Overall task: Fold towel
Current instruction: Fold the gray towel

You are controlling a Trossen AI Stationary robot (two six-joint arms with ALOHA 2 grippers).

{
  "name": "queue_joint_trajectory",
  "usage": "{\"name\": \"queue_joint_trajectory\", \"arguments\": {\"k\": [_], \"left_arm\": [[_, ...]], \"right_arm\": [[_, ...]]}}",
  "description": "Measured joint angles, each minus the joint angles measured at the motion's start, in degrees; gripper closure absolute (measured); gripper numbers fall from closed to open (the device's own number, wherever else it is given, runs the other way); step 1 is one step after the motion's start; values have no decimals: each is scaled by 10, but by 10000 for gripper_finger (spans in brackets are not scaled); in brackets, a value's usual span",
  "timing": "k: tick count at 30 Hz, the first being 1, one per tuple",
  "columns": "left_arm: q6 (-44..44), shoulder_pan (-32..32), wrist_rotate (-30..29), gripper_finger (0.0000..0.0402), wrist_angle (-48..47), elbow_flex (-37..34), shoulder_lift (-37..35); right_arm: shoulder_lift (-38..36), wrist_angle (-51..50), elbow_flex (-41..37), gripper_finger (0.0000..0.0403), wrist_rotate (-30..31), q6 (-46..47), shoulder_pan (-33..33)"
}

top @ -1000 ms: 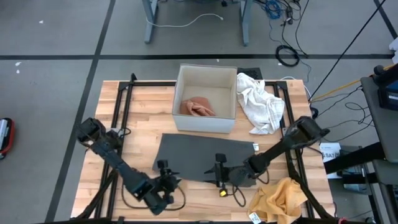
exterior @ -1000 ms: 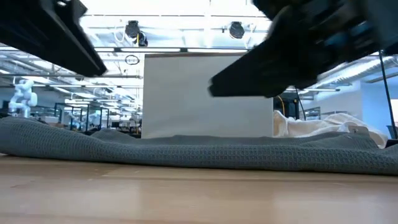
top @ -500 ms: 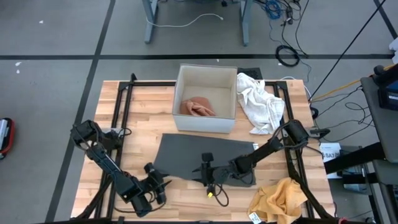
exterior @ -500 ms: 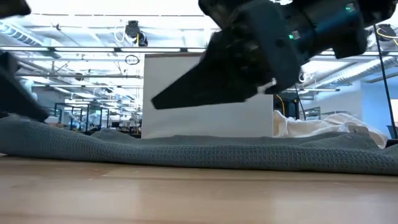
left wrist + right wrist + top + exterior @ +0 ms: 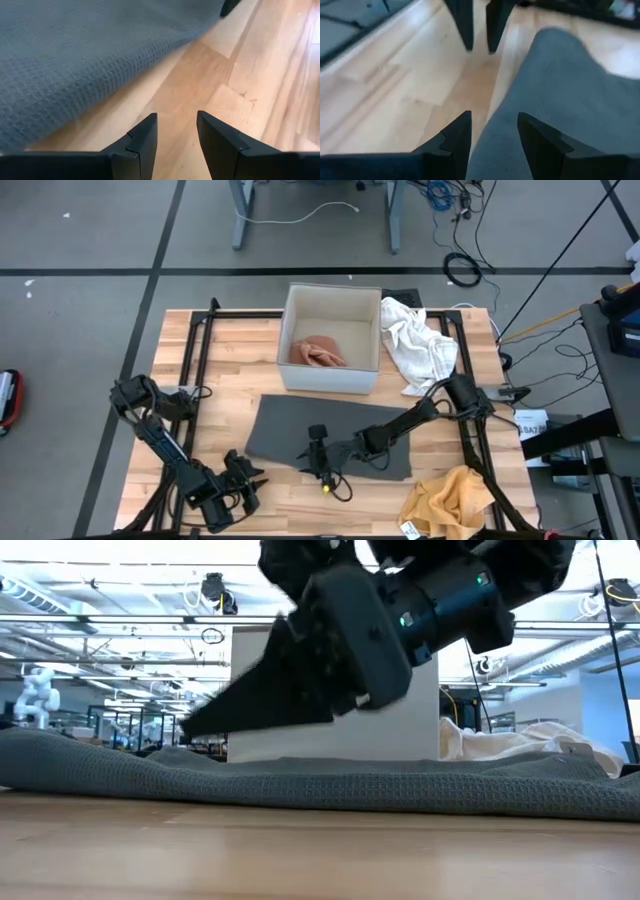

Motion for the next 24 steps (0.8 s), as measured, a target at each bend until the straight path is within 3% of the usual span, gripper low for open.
{"name": "queue_joint_trajectory", "arguments": {"k": [9,16,24], "left_arm": [[-54,17,-19,257,-23,0,0],[-58,36,-19,257,-32,0,0],[-41,18,-15,257,-32,0,0]], "right_arm": [[14,-121,31,252,-22,-1,-11],[10,-193,34,252,-93,31,-11],[-26,-297,32,252,-101,35,-7]]}}
